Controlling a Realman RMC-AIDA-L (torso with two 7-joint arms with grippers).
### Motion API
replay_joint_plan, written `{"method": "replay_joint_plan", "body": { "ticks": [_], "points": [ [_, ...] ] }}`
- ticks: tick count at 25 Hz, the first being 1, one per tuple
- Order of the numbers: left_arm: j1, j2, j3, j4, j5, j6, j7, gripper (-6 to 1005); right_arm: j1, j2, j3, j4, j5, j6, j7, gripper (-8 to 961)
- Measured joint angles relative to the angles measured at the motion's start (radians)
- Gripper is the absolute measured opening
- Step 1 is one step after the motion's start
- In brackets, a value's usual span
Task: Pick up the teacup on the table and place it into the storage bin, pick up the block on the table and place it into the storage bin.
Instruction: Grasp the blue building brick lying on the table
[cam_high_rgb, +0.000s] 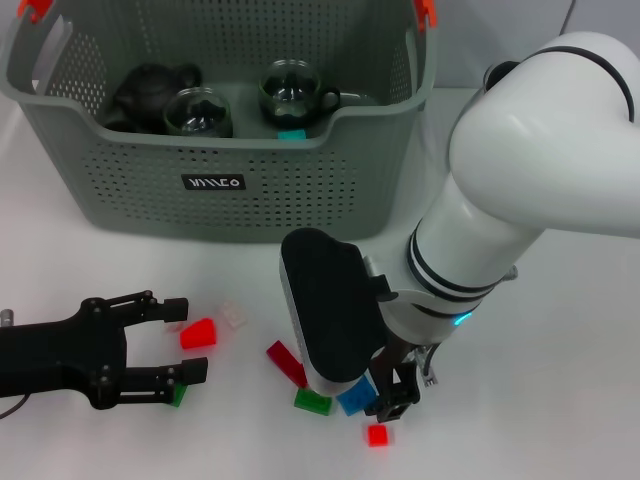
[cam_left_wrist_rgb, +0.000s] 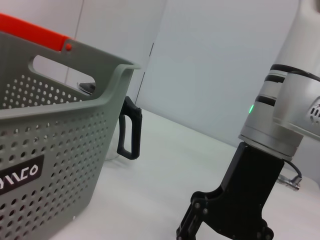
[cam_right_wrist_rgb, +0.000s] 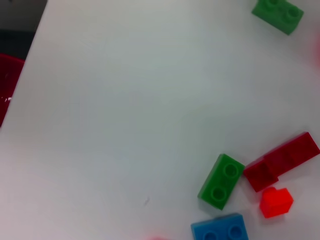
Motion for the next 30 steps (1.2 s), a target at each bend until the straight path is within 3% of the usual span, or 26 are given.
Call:
{"method": "replay_joint_plan", "body": {
  "ticks": [30],
  "points": [
    [0.000, 0.000, -0.006, 0.000, 0.000, -0.003, 0.000, 860, 0.000, 0.001, -0.037, 0.014, 0.031, 0.030, 0.007, 699]
  ]
}}
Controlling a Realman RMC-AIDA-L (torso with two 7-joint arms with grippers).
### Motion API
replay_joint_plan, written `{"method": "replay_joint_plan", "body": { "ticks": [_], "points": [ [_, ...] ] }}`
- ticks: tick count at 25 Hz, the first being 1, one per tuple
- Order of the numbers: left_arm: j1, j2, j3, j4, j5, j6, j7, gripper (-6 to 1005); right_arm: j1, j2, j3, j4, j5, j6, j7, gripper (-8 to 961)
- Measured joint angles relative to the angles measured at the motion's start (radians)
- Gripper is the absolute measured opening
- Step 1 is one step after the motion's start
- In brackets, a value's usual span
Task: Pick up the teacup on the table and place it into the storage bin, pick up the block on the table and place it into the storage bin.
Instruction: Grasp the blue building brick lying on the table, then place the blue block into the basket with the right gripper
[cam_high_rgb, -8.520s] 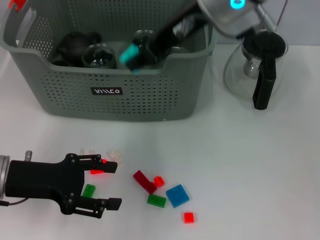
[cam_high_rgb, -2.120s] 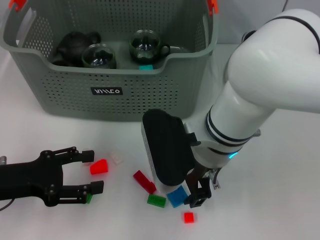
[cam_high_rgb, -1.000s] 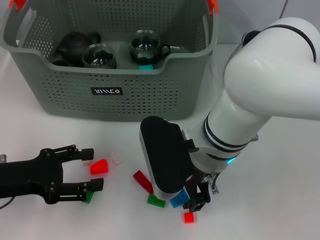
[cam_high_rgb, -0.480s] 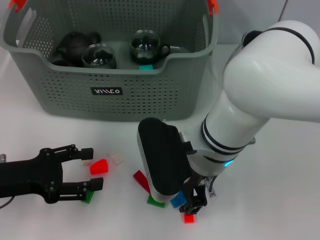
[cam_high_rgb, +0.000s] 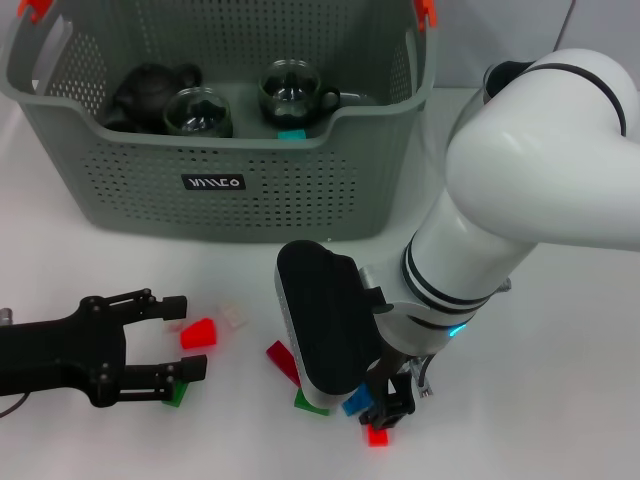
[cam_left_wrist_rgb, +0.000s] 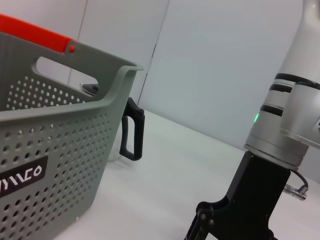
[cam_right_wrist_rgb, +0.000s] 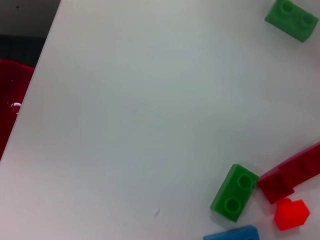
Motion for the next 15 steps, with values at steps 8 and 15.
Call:
{"method": "replay_joint_plan", "body": {
  "ticks": [8, 15],
  "points": [
    [-0.002, -0.001, -0.001, 0.000, 0.000, 0.000, 0.000, 859, -0.001, -0.001, 0.001, -0.002, 0.001, 0.006, 0.001, 515],
    [0.001, -0.001, -0.002, 0.000, 0.000, -0.001, 0.000, 859, 0.000, -0.007, 0.007, -0.013, 0.001, 0.002, 0.016, 424]
  ]
}}
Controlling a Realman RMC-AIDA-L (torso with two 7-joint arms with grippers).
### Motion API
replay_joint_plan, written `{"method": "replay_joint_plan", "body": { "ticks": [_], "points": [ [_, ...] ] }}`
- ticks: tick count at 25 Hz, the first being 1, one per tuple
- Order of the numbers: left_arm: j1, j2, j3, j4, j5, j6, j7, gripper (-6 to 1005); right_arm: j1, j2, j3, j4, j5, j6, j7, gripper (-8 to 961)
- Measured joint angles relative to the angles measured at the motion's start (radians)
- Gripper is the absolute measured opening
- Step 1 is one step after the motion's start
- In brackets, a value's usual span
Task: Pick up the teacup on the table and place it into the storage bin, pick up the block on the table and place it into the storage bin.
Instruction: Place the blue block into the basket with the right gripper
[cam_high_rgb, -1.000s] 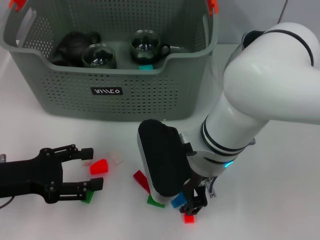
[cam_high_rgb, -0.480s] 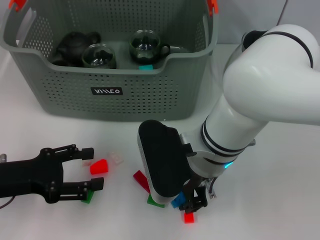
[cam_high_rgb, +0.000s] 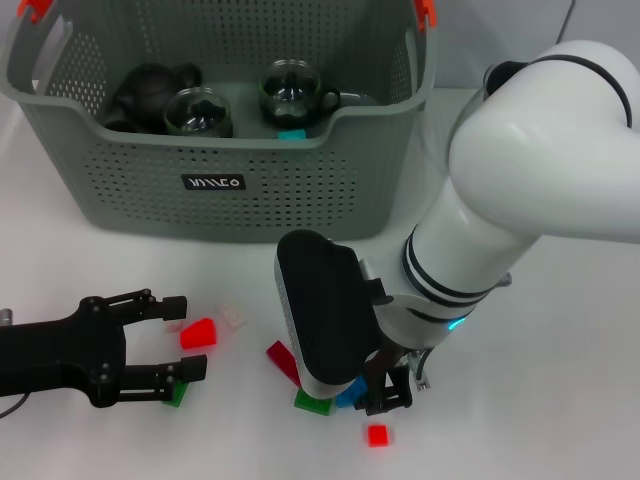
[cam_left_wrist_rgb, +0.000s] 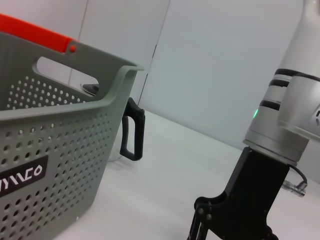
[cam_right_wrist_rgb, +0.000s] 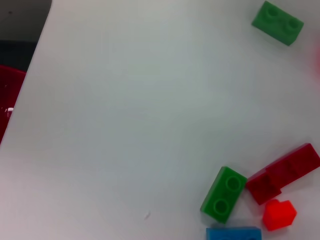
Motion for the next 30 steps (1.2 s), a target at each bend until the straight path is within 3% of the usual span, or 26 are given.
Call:
{"method": "replay_joint_plan", "body": {
  "ticks": [7, 14, 20, 25, 30],
  "points": [
    [0.001, 0.001, 0.000, 0.000, 0.000, -0.001, 0.000, 859, -0.012, -0.010, 0.069, -0.063, -0.006, -0.061, 0.014, 424],
    [0.002, 0.009, 0.000, 0.000, 0.000, 0.008, -0.006, 860, -0.051, -0.015, 0.300, -0.235, -0.004, -0.196, 0.014, 424],
    [0.003, 0.011, 0.000, -0.005, 0.002, 0.015, -0.005, 860, -0.029, -0.014, 0.472, -0.362, 0.035, -0.245, 0.040, 423],
    [0.003, 0.011, 0.000, -0.007, 0.005, 0.011, 0.000, 861, 0.011, -0.015, 0.598, -0.367, 0.022, -0.163, 0.049, 423],
    [-0.002, 0.011, 0.000, -0.006, 0.004, 0.008, 0.001, 861, 0.060, -0.017, 0.697, -0.233, -0.013, 0.031, 0.062, 423]
  ]
}}
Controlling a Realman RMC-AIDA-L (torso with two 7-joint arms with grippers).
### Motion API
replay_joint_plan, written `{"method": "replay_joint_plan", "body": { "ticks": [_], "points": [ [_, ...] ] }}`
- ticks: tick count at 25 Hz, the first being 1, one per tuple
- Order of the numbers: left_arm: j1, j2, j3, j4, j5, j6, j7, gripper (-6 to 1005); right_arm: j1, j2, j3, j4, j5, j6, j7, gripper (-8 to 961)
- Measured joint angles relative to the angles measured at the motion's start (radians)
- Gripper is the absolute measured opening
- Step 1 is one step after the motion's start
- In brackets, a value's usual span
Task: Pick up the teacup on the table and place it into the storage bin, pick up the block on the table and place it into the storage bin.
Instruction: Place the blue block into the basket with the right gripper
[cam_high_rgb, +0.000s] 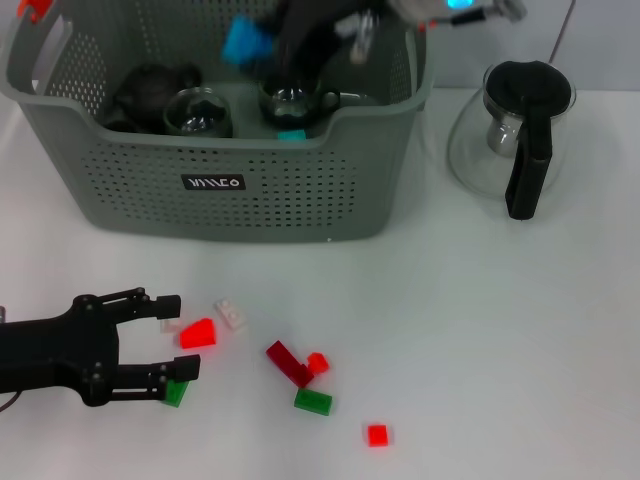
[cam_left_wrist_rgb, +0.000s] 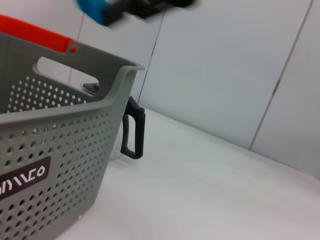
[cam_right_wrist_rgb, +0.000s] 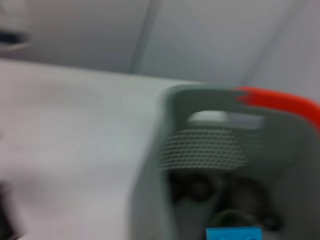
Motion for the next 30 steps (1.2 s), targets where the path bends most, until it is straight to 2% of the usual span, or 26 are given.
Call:
{"method": "replay_joint_plan", "body": {
  "ticks": [5, 9, 17, 23, 29, 30],
  "points": [
    [-0.003, 0.000, 0.000, 0.001, -0.003, -0.001, 0.000, 861, 0.103, -0.005, 0.106, 0.281, -0.026, 0.193, -0.002, 424],
    [-0.005, 0.000, 0.000, -0.001, -0.004, -0.001, 0.000, 861, 0.163, -0.011, 0.127, 0.447, -0.031, 0.313, -0.015, 424],
    [-0.007, 0.000, -0.002, -0.001, -0.004, -0.007, 0.001, 862, 0.172, -0.003, 0.108, 0.508, -0.030, 0.377, -0.019, 423],
    [-0.010, 0.002, -0.002, -0.003, -0.004, -0.009, 0.001, 862, 0.147, 0.000, 0.094, 0.499, -0.019, 0.416, -0.019, 423],
    [-0.011, 0.004, -0.002, -0.003, -0.004, -0.009, 0.001, 863, 0.131, 0.005, 0.054, 0.483, -0.016, 0.470, -0.014, 568],
    [-0.012, 0.004, -0.002, -0.003, -0.004, -0.009, 0.001, 863, 0.124, 0.006, 0.053, 0.472, -0.014, 0.474, -0.014, 616]
  ]
}}
